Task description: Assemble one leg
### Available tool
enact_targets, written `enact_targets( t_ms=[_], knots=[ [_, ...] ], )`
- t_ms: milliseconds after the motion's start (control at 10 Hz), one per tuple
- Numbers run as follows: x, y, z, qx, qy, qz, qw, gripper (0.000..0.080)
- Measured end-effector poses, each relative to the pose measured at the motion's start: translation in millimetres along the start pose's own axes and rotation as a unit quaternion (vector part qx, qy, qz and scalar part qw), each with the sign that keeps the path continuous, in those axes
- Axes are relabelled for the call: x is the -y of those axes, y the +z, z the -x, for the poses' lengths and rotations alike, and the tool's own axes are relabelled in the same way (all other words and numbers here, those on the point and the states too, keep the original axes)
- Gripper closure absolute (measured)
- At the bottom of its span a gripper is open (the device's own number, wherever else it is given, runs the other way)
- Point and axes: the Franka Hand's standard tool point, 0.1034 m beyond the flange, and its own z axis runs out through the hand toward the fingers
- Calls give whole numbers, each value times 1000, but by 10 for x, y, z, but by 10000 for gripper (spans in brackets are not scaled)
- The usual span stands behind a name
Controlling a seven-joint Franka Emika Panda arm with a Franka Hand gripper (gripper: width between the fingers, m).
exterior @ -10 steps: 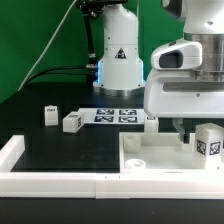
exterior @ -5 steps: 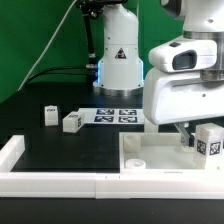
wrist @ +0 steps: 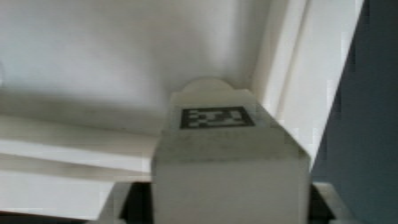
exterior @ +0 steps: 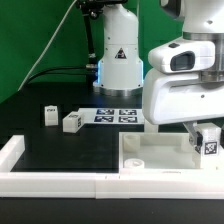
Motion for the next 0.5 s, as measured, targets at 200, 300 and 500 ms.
enact_targets(
  t_ms=[200,300,500],
  knots=[
    [-22,-9,-4,-1,163,-8,987,509],
    [-30,-10,-1,-1,240,-6,971,509],
    [-77,0,30,-3,350,4,937,504]
  ],
)
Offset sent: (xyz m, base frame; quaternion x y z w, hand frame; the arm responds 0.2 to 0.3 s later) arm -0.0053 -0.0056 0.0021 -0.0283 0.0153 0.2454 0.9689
